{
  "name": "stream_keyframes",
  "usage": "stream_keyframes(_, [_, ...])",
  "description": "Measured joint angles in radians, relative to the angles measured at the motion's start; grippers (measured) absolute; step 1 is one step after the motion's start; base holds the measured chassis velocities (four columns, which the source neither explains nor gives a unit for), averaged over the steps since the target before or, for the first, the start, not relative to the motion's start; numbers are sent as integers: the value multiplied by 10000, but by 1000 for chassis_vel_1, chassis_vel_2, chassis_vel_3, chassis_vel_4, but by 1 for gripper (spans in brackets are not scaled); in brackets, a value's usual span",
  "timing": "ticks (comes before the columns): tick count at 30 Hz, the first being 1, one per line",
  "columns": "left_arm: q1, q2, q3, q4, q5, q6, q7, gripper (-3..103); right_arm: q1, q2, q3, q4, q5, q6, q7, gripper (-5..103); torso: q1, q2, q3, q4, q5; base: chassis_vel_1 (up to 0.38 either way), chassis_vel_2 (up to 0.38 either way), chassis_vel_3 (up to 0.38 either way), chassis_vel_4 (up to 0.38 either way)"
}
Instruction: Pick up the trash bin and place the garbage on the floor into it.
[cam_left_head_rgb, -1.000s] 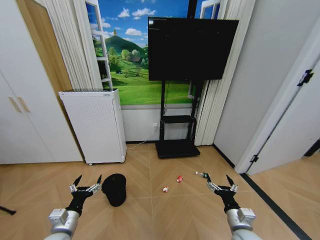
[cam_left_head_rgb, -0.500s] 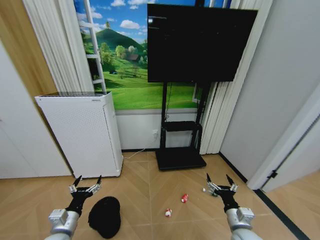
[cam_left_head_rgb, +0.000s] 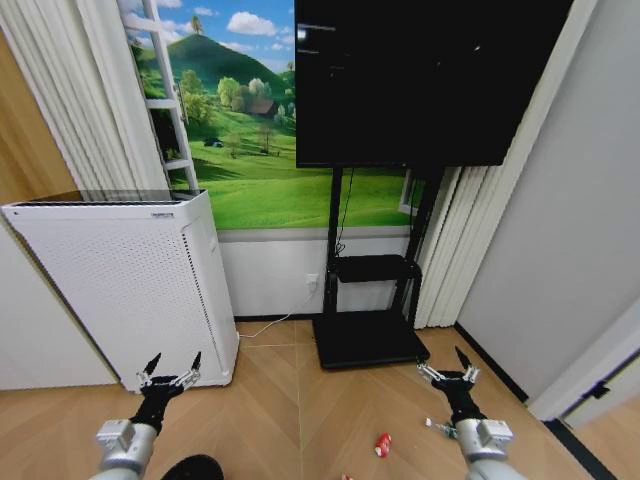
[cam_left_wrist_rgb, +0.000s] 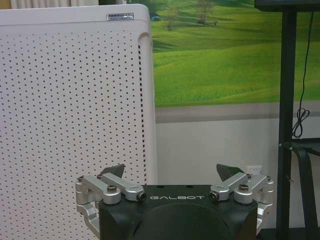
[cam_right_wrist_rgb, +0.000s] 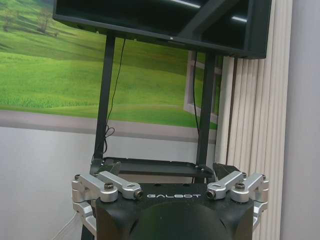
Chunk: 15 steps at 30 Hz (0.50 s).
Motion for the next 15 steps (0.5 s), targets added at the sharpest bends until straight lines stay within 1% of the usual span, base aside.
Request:
stream_keyframes(1, [0,0,0,0,0,0,0,100,0,0,0,0,0,0,0,100,0,0,0,0,0,68,-65,-40,27])
stream_keyframes(2, [-9,-14,-16,15,-7,0,-17,100,7,0,-40,-32,3,3,-9,100,0,0,0,-2,13,68,-86,-74,59])
stream_keyframes(3, [-15,-33,-29,23,-23,6,-56,100,22,-2,-65,-41,6,3,-12,100,-2,0,-1,-2,16,98,-86,-87,68])
stream_keyframes(7, [-19,-106,-42,70,-148,35,-149,100,79,-3,-143,-51,9,3,-13,100,-28,-39,-28,-1,4,49,-52,-65,34])
stream_keyframes(9, [-17,-142,-62,103,-174,37,-167,100,95,24,-183,-81,11,3,-14,100,-48,-96,-56,0,12,0,0,0,0])
stream_keyframes(15, [7,-197,-104,179,-179,25,-171,100,41,279,-207,-134,103,38,-5,100,-175,-413,-230,0,8,0,0,0,0])
